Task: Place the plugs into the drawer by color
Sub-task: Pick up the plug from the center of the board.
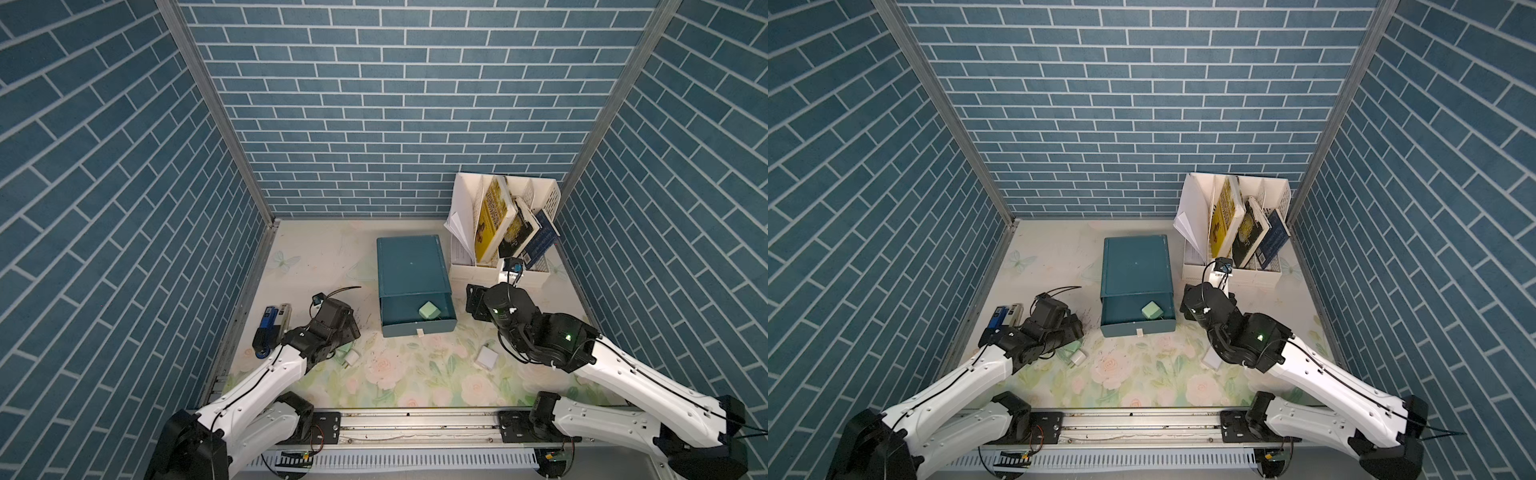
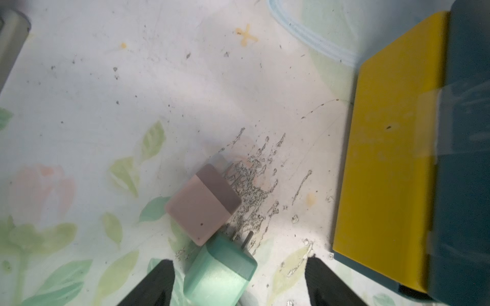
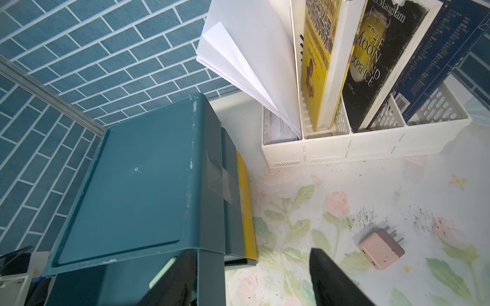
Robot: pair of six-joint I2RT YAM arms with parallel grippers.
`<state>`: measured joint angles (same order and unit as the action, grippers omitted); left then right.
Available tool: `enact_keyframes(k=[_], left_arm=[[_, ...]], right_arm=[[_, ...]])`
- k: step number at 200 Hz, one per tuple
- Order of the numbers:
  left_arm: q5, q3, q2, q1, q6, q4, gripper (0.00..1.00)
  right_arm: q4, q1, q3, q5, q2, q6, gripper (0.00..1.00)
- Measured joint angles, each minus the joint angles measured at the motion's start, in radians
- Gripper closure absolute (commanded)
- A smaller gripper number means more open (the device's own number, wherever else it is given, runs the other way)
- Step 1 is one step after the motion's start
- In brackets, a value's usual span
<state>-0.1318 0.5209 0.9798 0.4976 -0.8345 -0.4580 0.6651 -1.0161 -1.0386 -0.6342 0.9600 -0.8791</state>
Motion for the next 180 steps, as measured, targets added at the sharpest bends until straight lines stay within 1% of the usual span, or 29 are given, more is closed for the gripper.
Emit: enact_keyframes(k=[19,58,98,125,143,180], left_arm=[[0.003,-0.005,0.007,0.000,-0.006,0.010,0.17],[0.015,-0.032,0.043,0.000,-0.008,0.018,0.23],[0.042,-0.095,0.051,0.000,-0.027,0.048,0.25],[0.047,-0.101,0.055,0.004,-0.035,0.062,0.27],[0.047,-0.101,0.061,0.006,-0.039,0.072,0.30],[0.045,-0.105,0.098,0.013,-0.042,0.100,0.32]], right_arm=[[0.000,0.007,0.015,0.011,-0.003,0.000,0.28],[-0.003,0.008,0.048,0.022,-0.017,-0.007,0.29],[-0.006,0.013,0.068,0.023,-0.040,-0.008,0.29],[-0.008,0.019,0.070,0.026,-0.043,-0.008,0.29],[-0.014,0.021,0.071,0.029,-0.043,-0.008,0.29],[-0.026,0.022,0.073,0.032,-0.039,-0.008,0.30]])
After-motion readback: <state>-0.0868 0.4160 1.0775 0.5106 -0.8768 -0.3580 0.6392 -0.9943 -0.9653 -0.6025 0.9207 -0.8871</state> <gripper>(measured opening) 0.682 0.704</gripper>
